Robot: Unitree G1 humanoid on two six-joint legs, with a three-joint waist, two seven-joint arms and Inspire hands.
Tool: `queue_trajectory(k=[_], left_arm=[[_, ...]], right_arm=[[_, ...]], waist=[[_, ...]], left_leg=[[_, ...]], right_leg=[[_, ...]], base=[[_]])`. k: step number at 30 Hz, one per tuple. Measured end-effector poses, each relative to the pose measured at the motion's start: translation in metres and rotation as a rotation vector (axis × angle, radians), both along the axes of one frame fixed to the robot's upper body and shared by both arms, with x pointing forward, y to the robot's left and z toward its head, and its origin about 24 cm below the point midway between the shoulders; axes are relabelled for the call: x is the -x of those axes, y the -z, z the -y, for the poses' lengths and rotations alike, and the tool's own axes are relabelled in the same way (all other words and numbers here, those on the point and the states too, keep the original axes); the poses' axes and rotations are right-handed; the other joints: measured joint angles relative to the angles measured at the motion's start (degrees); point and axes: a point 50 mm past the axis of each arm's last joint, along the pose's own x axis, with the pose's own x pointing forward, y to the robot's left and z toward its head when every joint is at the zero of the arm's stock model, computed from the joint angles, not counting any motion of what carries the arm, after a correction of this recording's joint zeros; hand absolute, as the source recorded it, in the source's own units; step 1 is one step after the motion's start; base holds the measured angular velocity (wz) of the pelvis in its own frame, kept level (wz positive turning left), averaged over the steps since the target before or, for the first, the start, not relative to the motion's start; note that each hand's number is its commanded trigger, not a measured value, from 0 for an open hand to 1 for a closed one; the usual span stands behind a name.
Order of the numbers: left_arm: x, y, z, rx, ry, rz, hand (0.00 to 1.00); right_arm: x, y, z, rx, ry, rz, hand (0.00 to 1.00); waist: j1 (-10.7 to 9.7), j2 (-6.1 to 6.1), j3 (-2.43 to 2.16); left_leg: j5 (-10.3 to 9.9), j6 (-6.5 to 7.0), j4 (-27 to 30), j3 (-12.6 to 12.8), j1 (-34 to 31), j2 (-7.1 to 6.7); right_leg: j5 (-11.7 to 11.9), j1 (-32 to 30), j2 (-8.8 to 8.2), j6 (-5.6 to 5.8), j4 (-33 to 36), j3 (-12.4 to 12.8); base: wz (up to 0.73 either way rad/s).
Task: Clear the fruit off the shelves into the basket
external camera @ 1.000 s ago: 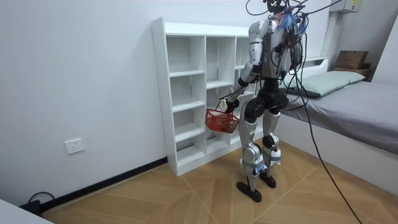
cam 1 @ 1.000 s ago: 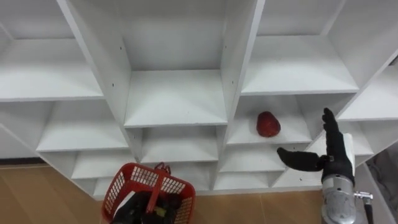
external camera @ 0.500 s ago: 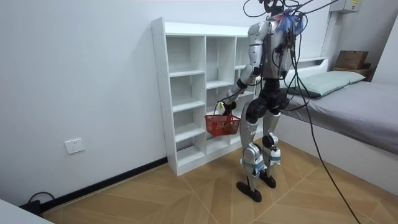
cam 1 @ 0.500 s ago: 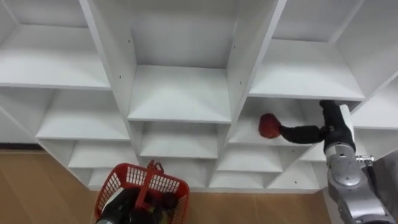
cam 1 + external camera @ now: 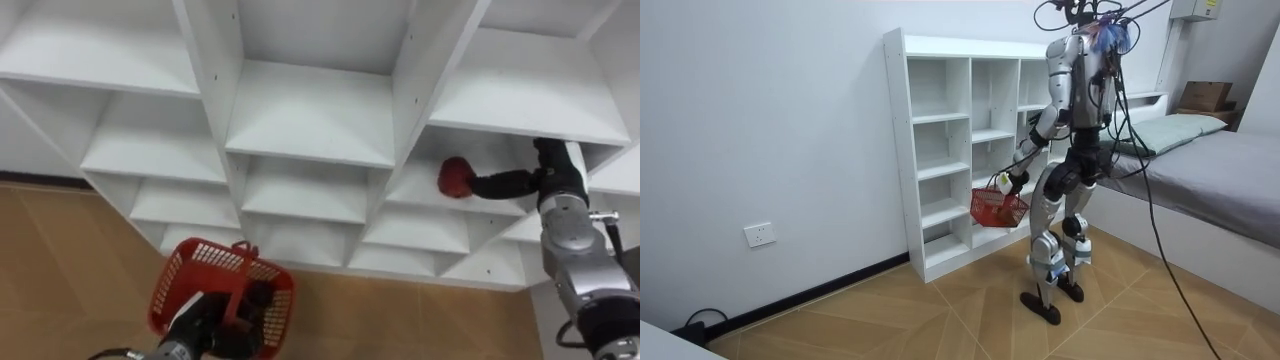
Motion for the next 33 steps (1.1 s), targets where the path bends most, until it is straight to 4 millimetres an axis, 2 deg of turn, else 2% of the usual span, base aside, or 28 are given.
queue_trajectory(k=[3,9,12,14,17,22,28,33], left_arm=[[0.000,0.001,0.003,0.001,0.017,-0.006,1.00],[0.001,0.005,0.008,0.000,0.044,-0.030,1.00],[-0.007,0.008,0.006,-0.019,0.047,-0.056,1.00],[-0.012,0.008,0.005,-0.029,0.054,-0.063,1.00],[-0.015,0.008,0.007,-0.035,0.073,-0.067,1.00],[-0.021,0.007,0.009,-0.037,0.076,-0.063,1.00],[-0.024,0.006,0.010,-0.030,0.070,-0.058,1.00],[-0.028,0.004,0.013,-0.025,0.075,-0.048,1.00]], right_arm=[[0.000,0.002,0.002,-0.001,0.017,-0.010,0.00],[0.002,0.007,0.002,0.015,0.024,-0.031,0.00],[0.004,0.009,0.004,0.020,0.044,-0.038,0.00],[0.004,0.010,0.005,0.025,0.056,-0.040,0.00],[0.005,0.011,0.006,0.029,0.070,-0.045,0.00],[0.002,0.007,0.005,0.040,0.065,-0.014,0.00],[0.000,0.005,0.002,0.046,0.049,0.001,0.00],[0.000,0.006,0.000,0.044,0.041,-0.004,0.00]], waist=[[0.8,0.07,0.07],[1.2,-0.15,0.25],[1.8,-0.32,0.69],[2.1,-0.31,1.20],[2.4,-0.11,1.33],[2.4,0.16,1.35],[2.5,0.25,1.30],[2.4,0.41,1.24]], left_leg=[[0.0,-0.05,0.7,-0.9,-1.7,-0.23],[0.0,-0.01,2.3,-1.5,-5.3,-0.72],[0.1,0.03,2.3,-1.1,-6.4,-0.93],[0.1,0.04,2.3,-1.1,-7.0,-0.91],[0.1,0.09,2.7,-1.1,-8.8,-0.92],[0.1,0.09,3.3,-0.9,-11.4,-0.94],[0.1,0.10,3.4,0.3,-11.6,-0.90],[0.1,0.10,4.3,0.2,-12.0,-0.86]], right_leg=[[-0.3,-1.2,-0.37,-0.14,0.6,-1.0],[-0.5,-4.4,-0.98,0.01,2.0,-1.2],[-0.6,-6.0,-1.33,0.06,2.7,-1.0],[-0.6,-6.6,-1.32,0.07,2.7,-1.0],[-0.6,-8.4,-1.36,0.05,3.1,-1.0],[-0.7,-11.3,-1.52,-0.14,4.6,-0.6],[-0.8,-12.1,-1.58,-0.11,4.8,0.5],[-0.9,-12.3,-1.72,-0.22,5.4,0.3]], base=[[0.20],[0.05],[-0.02],[0.00],[0.00],[-0.01],[-0.07],[0.01]])
